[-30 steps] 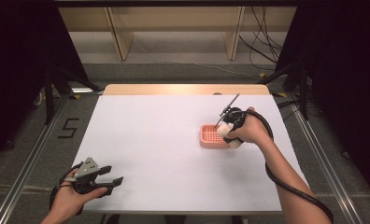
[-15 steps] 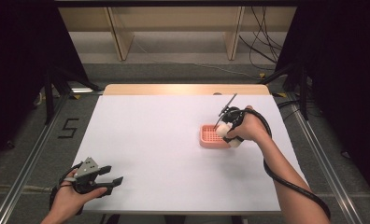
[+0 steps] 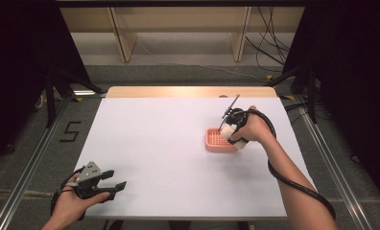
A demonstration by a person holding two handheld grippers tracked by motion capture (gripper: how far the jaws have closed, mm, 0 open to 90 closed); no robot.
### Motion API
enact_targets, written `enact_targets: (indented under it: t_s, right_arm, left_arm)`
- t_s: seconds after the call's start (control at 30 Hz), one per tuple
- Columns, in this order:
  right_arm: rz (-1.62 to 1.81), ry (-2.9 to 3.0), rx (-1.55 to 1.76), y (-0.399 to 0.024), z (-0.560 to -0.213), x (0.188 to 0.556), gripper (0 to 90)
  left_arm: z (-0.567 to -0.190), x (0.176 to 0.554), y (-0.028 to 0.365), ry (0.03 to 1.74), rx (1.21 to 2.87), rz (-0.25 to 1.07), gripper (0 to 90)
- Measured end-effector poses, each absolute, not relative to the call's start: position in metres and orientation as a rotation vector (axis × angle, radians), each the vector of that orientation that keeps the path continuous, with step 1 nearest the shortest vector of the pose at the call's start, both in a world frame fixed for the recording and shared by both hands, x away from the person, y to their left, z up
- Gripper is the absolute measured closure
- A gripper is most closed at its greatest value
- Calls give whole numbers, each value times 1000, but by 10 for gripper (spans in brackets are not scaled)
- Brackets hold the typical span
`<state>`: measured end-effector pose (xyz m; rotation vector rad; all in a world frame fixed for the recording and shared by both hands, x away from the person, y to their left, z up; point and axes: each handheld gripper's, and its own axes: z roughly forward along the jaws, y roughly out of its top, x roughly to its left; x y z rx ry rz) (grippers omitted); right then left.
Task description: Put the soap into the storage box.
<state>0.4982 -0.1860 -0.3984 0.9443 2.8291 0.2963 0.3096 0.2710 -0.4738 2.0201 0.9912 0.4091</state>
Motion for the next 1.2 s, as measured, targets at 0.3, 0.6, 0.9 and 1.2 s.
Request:
enact_targets:
  t_s: [0.3,0.6,0.9,1.2]
  right_arm:
    - [282,2837,930,-181,-399,503,507]
    - [278,2862,858,-177,-401,510,507]
    - [257,2874,824,-173,-401,513,507]
    - [245,2884,802,-170,-403,516,507]
  left_arm:
    - [-474,310,271,991,2018,410,332]
    - [-474,310,272,1000,2012,408,332]
    - [-473,310,273,993,2037,417,332]
    - [-473,309,274,989,2037,417,332]
